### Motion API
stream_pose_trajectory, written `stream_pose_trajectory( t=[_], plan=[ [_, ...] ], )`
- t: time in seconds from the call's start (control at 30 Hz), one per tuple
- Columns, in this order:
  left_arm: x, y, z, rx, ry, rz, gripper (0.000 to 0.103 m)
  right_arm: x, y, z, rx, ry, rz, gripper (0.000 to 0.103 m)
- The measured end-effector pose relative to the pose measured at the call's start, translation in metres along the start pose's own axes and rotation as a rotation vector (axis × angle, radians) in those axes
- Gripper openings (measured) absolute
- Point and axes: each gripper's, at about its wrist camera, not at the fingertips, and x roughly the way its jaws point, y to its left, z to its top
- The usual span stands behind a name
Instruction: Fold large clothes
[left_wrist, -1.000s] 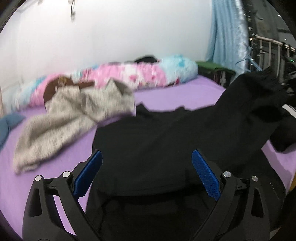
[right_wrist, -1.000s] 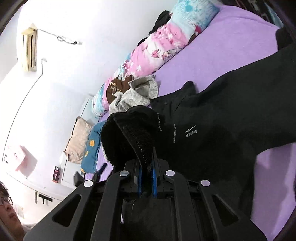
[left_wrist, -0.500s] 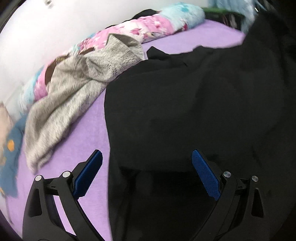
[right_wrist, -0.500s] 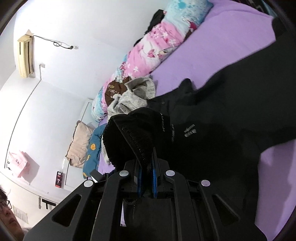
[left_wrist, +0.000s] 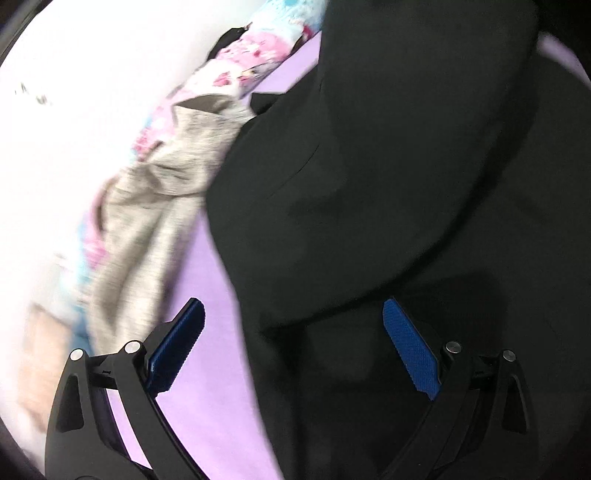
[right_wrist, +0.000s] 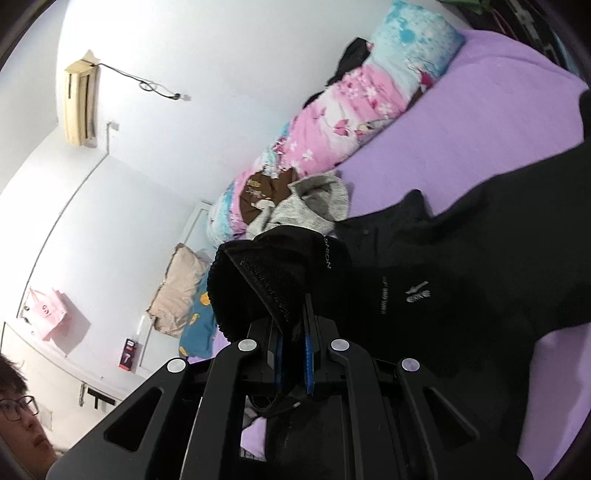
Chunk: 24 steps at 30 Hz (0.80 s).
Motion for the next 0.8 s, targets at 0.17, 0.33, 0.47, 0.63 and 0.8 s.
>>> stream_pose_trajectory(
  t=[0.17, 0.33, 0.47, 0.63, 0.8],
  plan=[
    [0.046, 0.004, -0.005, -0.001, 0.102, 0.119, 0.094, -0.012, 0.021, 0.002, -0.033, -0.015, 0.023, 0.008],
    [0.055, 0.046, -0.013, -0.147, 0.139, 0.195, 0.095, -0.016, 0.018, 0.0, -0.028, -0.015, 0.014, 0.008],
    [0.056, 0.081, -0.023, -0.276, 0.142, 0.21, 0.095, -0.008, -0.001, -0.01, 0.008, -0.002, 0.002, 0.008],
    [0.064, 0.116, -0.039, -0.408, 0.155, 0.142, 0.095, 0.001, -0.042, -0.034, 0.091, 0.004, -0.01, 0.008],
    [0.072, 0.11, -0.055, -0.372, 0.215, 0.161, 0.095, 0.019, -0.105, -0.069, 0.193, 0.049, -0.027, 0.008]
  ],
)
